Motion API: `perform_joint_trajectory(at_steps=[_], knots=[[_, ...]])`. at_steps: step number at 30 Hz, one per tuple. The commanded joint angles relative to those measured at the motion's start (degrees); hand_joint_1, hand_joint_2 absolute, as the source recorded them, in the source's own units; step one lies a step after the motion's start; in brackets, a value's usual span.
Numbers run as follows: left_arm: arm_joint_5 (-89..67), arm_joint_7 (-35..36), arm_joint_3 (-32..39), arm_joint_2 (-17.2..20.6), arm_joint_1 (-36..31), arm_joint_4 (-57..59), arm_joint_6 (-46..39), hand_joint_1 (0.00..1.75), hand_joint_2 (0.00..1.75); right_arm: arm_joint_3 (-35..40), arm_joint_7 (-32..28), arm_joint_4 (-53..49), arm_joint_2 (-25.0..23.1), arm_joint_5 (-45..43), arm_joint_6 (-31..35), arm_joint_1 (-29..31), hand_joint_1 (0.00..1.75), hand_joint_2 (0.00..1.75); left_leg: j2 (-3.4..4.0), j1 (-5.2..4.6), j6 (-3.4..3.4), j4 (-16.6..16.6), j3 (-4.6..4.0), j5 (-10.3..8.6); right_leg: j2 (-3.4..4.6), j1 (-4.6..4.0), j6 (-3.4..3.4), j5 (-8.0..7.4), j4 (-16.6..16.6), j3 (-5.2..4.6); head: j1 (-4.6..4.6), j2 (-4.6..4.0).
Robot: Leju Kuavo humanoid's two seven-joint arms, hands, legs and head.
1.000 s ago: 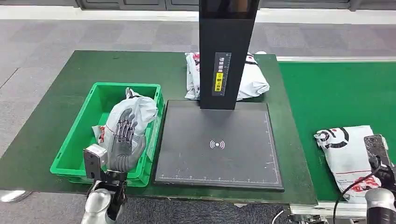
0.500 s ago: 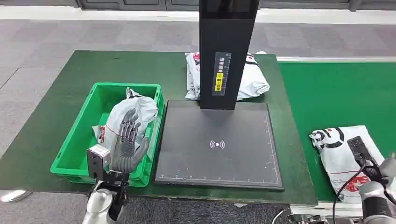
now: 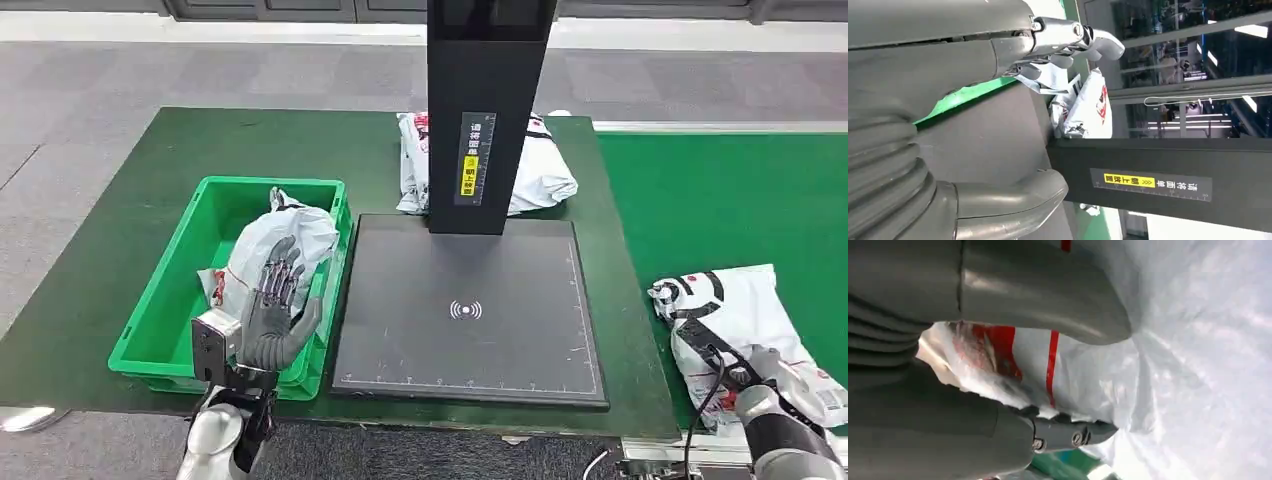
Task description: Moved the parcel from conveyor to table for the left to box.
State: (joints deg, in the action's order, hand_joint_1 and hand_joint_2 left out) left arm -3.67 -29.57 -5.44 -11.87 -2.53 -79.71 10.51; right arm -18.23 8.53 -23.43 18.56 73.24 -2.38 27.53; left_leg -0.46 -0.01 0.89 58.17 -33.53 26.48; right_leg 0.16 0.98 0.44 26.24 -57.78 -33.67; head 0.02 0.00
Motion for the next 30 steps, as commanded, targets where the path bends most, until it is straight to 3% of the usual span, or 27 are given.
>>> perform_joint_trajectory(at_steps=[1,4,5,16,20,24,30], knots=[[0.12,0.26,-1.41,2.40,-0.84,2.40,0.18,0.00,1.75,5.04,-1.56,5.97,-0.96,-0.13,-1.96,1.57,0.00,1.75,0.15,0.07,0.02,-0.15,0.20,-0.02,0.10,-0.09,-0.06,-0.09,0.21,0.19,0.00,0.00],[0.12,0.26,-1.40,2.50,-0.78,2.24,0.16,0.00,1.75,4.48,-1.85,5.67,-0.89,-0.71,-1.87,1.54,0.03,1.75,0.15,0.06,0.02,-0.15,0.21,-0.02,0.09,-0.07,-0.06,-0.08,0.20,0.19,0.00,0.00],[0.12,0.26,-1.38,2.52,-0.71,2.10,0.16,0.00,1.75,4.30,-1.93,5.57,-0.95,-0.91,-1.88,1.55,1.75,1.75,0.13,0.08,0.02,-0.19,0.23,-0.04,0.07,-0.09,-0.07,-0.10,0.27,0.23,0.00,0.00],[-0.15,0.83,-1.28,2.48,0.82,0.22,-0.36,0.00,1.75,1.86,-3.24,4.38,-1.53,-3.90,-0.29,1.76,1.75,1.75,0.13,0.09,0.03,-0.19,0.29,-0.04,0.07,-0.10,-0.08,-0.10,0.24,0.27,0.00,0.00],[-0.47,0.93,-1.13,2.40,2.16,-1.03,-1.09,0.00,1.75,-5.97,-8.21,2.83,-3.45,-13.28,2.03,2.40,1.75,1.75,0.13,0.08,0.02,-0.09,0.22,0.00,0.08,-0.09,-0.05,-0.06,0.14,0.21,0.00,-0.02],[-0.49,0.47,-0.78,2.65,2.56,-1.30,-1.79,0.00,1.75,-18.76,-20.20,0.61,-5.54,-31.84,-4.18,3.12,1.75,1.75,0.23,0.08,0.03,-0.12,0.25,0.00,0.18,-0.09,-0.07,-0.08,0.18,0.21,0.00,0.00],[-0.50,0.31,-0.69,2.59,2.31,-0.96,-1.91,0.00,1.75,-20.28,-21.55,0.23,-5.84,-34.31,-5.30,3.00,1.75,1.75,0.22,0.08,0.03,-0.18,0.25,-0.04,0.15,-0.09,-0.08,-0.12,0.23,0.22,0.00,0.00]])
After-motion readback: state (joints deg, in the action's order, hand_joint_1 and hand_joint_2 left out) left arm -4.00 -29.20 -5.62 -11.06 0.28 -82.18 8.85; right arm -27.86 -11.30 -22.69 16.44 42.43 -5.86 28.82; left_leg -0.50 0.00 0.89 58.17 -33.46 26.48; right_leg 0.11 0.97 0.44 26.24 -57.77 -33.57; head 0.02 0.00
